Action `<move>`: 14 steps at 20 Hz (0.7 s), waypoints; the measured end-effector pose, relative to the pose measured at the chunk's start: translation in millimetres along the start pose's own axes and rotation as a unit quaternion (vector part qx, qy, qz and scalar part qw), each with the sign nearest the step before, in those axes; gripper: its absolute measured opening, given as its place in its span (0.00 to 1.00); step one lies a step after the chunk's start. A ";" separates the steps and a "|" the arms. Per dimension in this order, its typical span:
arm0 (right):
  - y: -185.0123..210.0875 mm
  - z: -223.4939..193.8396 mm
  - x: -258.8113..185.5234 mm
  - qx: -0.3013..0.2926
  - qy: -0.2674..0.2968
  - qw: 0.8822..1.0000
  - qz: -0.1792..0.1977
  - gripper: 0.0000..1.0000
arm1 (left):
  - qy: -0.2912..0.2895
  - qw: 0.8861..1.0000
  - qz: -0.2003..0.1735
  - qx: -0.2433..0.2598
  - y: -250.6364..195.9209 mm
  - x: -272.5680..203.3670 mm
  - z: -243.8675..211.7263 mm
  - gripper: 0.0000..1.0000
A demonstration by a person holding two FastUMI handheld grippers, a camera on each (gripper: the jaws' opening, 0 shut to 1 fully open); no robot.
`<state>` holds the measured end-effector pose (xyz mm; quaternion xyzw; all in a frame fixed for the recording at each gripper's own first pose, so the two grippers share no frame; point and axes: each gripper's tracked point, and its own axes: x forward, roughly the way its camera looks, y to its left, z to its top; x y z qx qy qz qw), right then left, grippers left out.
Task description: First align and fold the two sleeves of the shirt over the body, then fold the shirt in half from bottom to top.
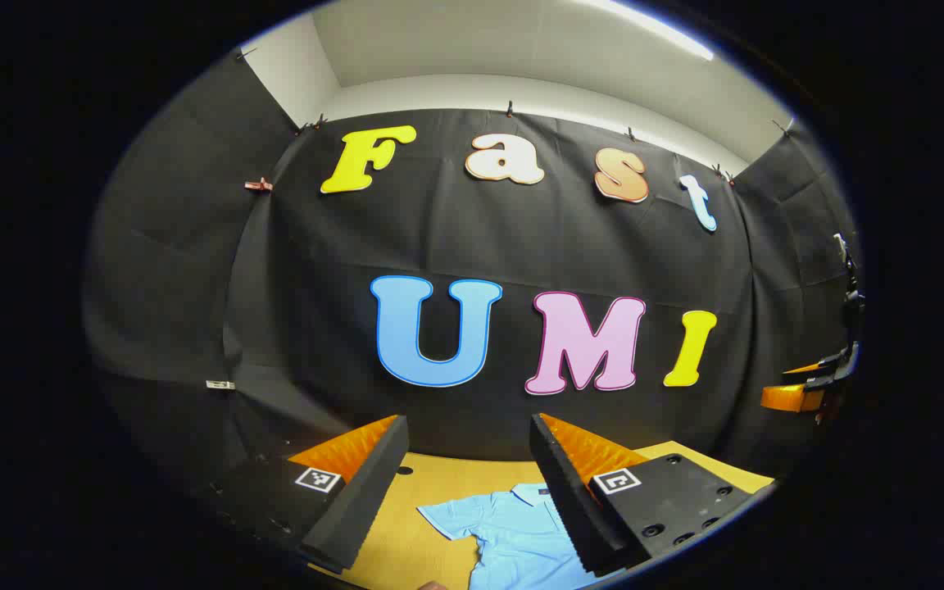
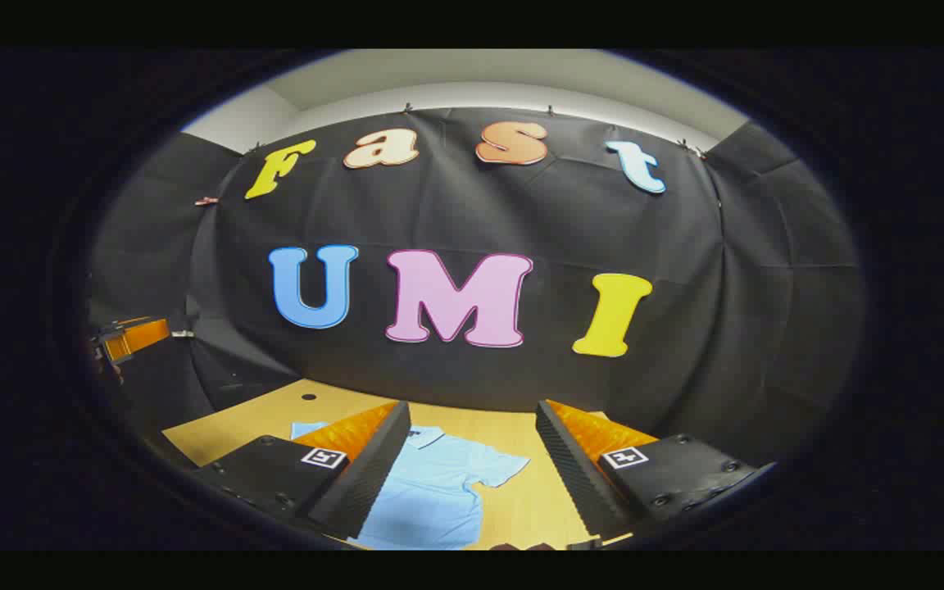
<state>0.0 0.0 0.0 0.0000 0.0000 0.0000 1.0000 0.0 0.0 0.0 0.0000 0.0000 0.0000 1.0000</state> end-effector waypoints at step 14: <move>7.0 6.4 5.8 0.003 -0.005 1.000 -0.006 0.97 | 0.007 1.000 -0.001 0.016 12.7 2.5 -1.5 0.96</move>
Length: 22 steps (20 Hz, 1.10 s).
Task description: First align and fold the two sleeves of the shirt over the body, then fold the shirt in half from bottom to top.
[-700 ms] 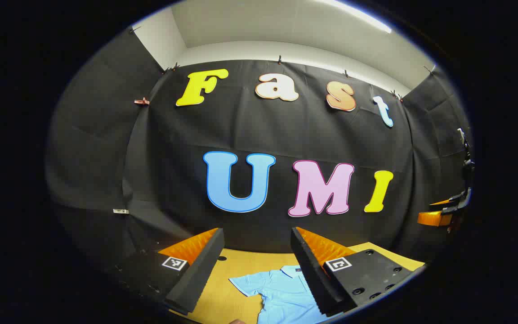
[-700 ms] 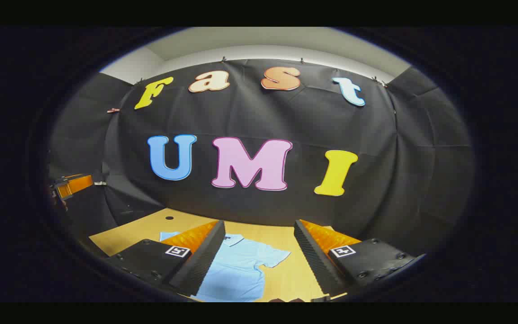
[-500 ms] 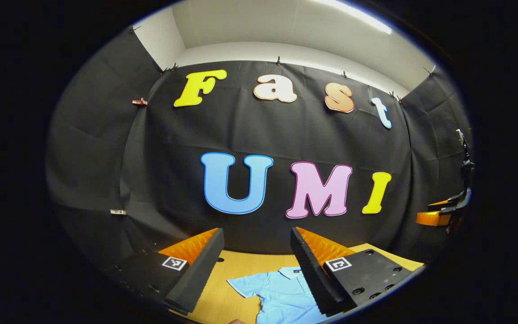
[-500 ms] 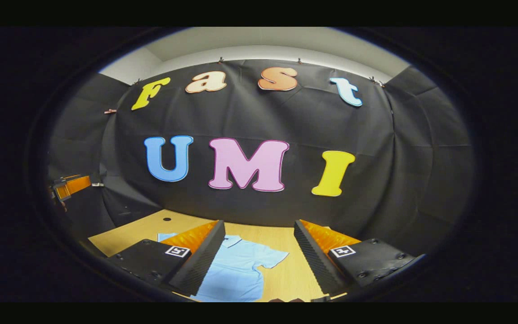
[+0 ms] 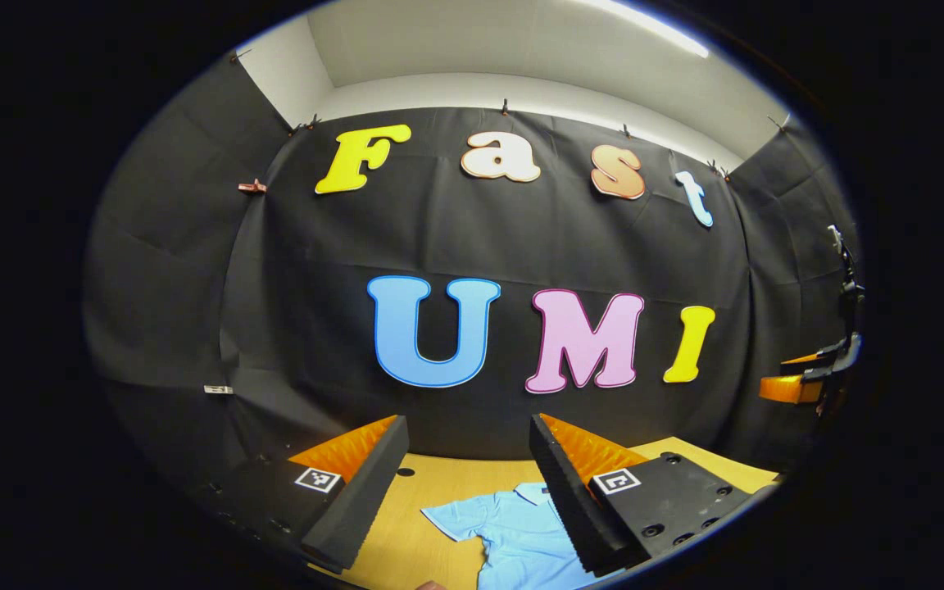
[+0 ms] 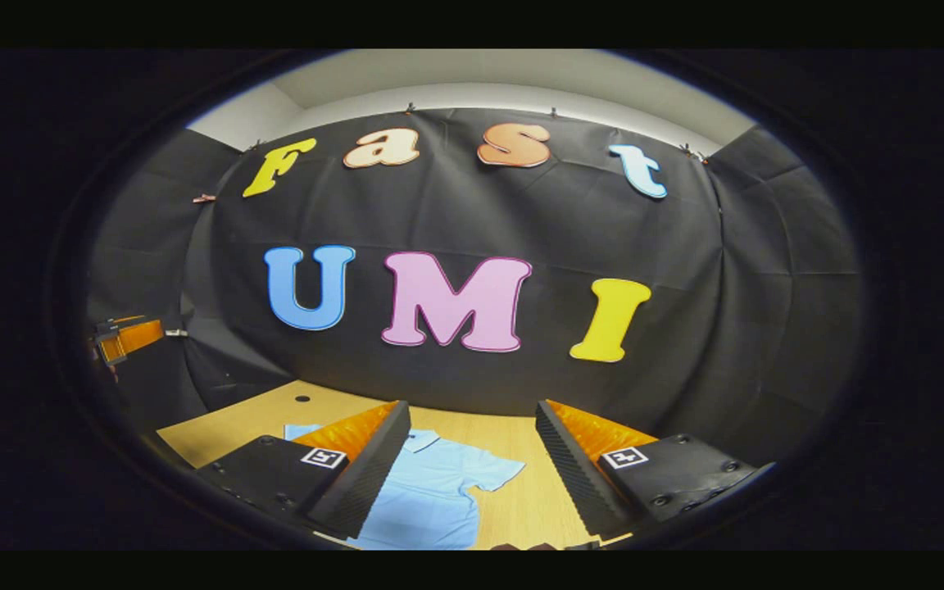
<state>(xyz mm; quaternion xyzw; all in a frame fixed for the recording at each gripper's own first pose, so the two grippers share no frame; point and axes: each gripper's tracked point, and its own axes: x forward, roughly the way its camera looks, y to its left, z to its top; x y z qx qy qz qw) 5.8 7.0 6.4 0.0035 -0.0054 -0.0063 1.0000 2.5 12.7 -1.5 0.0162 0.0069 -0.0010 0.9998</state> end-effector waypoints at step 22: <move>-18.3 -26.6 151.7 -0.022 0.109 0.993 0.039 0.97 | 0.011 1.000 0.011 -0.007 26.9 1.2 -11.6 0.96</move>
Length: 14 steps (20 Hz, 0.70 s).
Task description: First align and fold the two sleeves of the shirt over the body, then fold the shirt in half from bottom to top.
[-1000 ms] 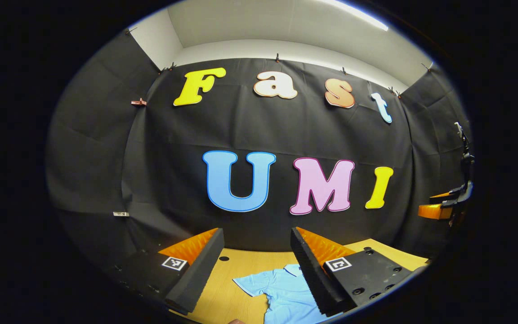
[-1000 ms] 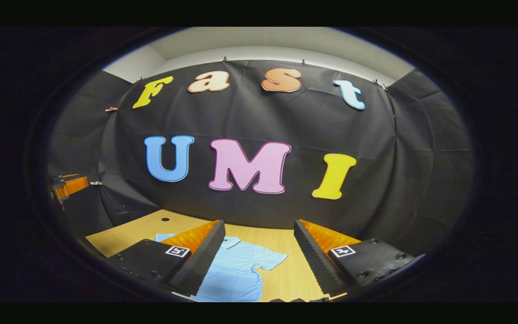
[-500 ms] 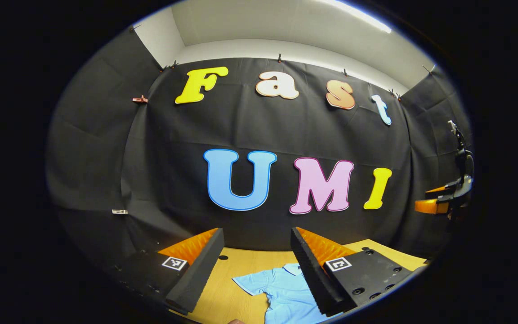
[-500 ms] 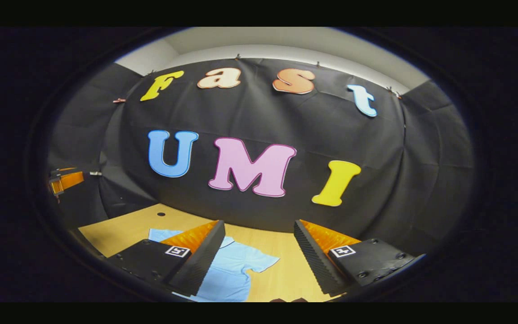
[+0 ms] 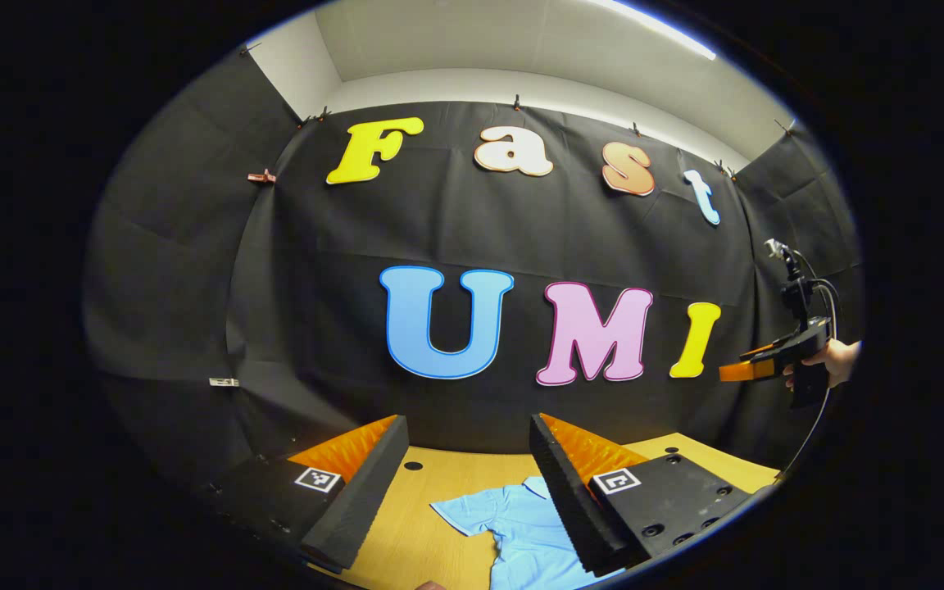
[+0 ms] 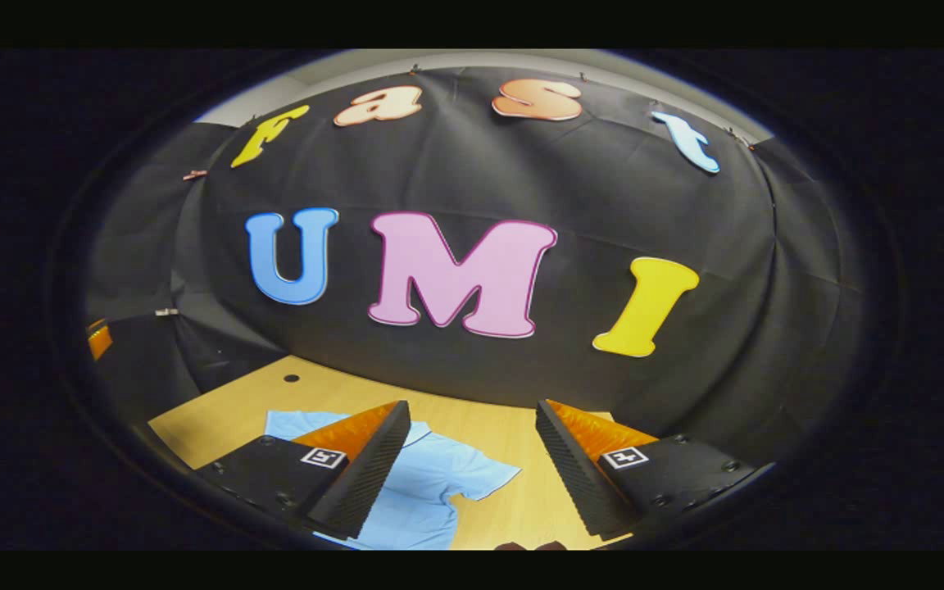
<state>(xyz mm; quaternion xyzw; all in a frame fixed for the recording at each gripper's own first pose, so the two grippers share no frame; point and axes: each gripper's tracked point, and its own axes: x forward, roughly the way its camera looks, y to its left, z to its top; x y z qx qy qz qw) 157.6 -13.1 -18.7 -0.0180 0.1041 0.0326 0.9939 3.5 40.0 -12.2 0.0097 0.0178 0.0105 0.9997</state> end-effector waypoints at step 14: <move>-53.4 -254.9 234.2 0.009 0.247 0.969 0.011 0.98 | 0.071 0.994 0.066 0.048 -5.0 88.1 -28.5 0.96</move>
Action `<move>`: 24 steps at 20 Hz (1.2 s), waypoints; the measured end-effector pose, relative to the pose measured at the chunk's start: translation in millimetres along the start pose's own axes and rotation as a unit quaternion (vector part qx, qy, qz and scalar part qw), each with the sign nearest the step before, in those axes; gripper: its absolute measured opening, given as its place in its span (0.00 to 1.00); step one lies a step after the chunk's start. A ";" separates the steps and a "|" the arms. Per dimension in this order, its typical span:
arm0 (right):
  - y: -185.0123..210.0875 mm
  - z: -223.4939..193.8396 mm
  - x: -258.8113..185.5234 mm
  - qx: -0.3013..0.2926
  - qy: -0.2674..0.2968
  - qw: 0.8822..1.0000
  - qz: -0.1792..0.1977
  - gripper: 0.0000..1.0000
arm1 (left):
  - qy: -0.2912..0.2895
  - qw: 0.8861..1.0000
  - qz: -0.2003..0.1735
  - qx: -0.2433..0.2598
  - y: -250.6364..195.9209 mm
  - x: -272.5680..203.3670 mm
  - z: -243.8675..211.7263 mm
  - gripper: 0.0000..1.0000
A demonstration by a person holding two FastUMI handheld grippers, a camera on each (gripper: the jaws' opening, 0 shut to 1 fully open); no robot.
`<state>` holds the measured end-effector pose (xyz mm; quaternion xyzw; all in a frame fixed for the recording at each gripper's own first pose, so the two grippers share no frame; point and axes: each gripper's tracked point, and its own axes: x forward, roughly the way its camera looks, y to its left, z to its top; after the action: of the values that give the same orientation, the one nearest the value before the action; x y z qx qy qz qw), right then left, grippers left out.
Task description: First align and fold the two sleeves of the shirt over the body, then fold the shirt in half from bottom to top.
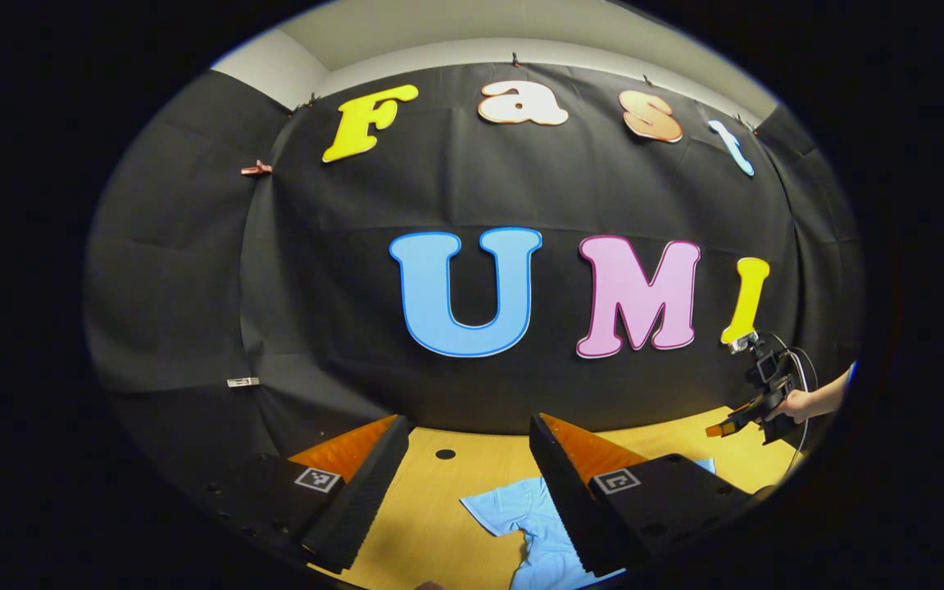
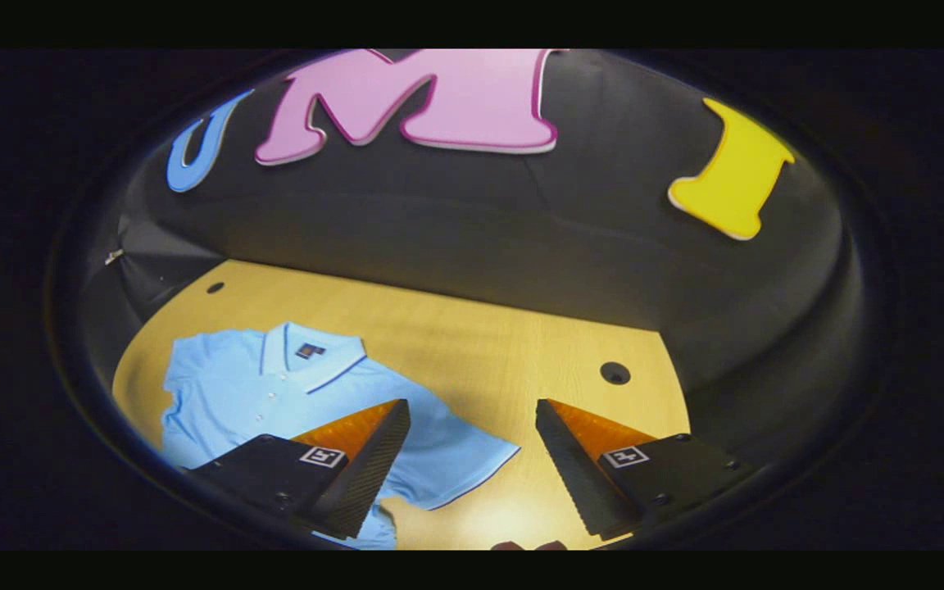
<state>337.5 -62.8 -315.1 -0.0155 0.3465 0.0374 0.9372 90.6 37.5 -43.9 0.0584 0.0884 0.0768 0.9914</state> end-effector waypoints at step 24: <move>42.5 -27.8 26.5 0.079 0.078 0.993 0.049 0.07 | 0.033 0.999 -0.043 -0.003 -48.7 44.5 -24.4 0.98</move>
<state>336.1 -20.4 -353.5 0.0725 0.4210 0.0549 0.9025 136.3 -0.6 -81.5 0.0490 0.1229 0.0365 0.9905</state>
